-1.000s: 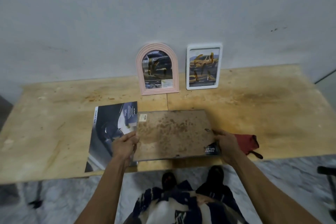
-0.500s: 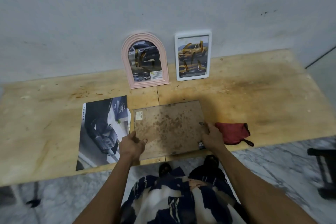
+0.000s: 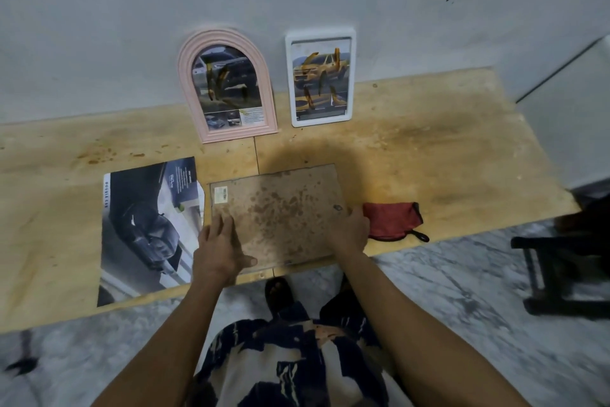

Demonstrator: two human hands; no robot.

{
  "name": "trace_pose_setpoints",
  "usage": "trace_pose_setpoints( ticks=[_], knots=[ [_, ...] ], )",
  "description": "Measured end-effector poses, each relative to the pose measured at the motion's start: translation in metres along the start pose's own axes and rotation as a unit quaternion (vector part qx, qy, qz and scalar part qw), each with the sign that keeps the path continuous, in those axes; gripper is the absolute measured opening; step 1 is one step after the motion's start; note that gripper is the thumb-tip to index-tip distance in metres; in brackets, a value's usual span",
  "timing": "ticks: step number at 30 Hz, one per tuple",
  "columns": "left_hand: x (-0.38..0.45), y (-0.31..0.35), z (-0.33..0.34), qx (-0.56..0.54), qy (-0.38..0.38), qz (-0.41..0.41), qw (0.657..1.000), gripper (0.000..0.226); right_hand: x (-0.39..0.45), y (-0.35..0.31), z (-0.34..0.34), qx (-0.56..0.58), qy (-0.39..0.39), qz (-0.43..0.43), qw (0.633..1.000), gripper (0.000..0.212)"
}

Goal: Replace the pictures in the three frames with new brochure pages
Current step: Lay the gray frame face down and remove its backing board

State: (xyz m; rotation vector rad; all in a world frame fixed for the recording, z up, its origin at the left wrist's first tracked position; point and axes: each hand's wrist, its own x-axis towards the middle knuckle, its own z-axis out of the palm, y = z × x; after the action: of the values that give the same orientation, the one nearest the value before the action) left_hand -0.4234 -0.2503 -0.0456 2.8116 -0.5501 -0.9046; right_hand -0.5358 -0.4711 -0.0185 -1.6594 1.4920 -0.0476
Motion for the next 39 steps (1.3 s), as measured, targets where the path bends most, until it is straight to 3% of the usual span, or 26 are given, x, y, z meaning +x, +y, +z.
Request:
trace_pose_setpoints(
  ticks=[6,15,18,20,23,26,34,39],
  knots=[
    [-0.003,0.003,-0.002,0.007,-0.008,-0.017,1.000,0.118,0.006,-0.015,0.014,0.093,0.022,0.152,0.984,0.053],
    [-0.006,0.008,0.001,0.013,-0.001,-0.029,1.000,0.109,0.011,0.000,0.010,0.251,0.131,0.186,0.941,0.045],
    [-0.008,0.009,0.000,0.002,0.002,-0.031,1.000,0.108,0.022,0.001,0.004,0.184,0.050,0.142,0.971,0.028],
    [-0.010,0.009,-0.001,-0.006,0.001,-0.033,0.999,0.107,0.029,0.001,-0.001,0.072,0.000,0.087,0.994,0.018],
    [-0.010,0.010,-0.002,-0.019,-0.004,-0.031,0.999,0.106,0.033,0.002,-0.004,-0.059,-0.003,0.023,0.998,0.029],
    [-0.010,0.004,0.001,-0.048,-0.006,-0.030,0.998,0.113,0.035,0.001,-0.008,-0.098,-0.029,0.012,0.995,0.043],
    [-0.014,-0.007,0.004,-0.094,0.005,-0.029,0.995,0.121,0.043,-0.006,-0.011,-0.157,-0.040,0.003,0.987,0.045],
    [-0.013,-0.011,0.002,-0.061,-0.004,-0.027,0.998,0.119,0.053,-0.008,-0.018,-0.176,-0.066,0.019,0.982,0.038]
  ],
)
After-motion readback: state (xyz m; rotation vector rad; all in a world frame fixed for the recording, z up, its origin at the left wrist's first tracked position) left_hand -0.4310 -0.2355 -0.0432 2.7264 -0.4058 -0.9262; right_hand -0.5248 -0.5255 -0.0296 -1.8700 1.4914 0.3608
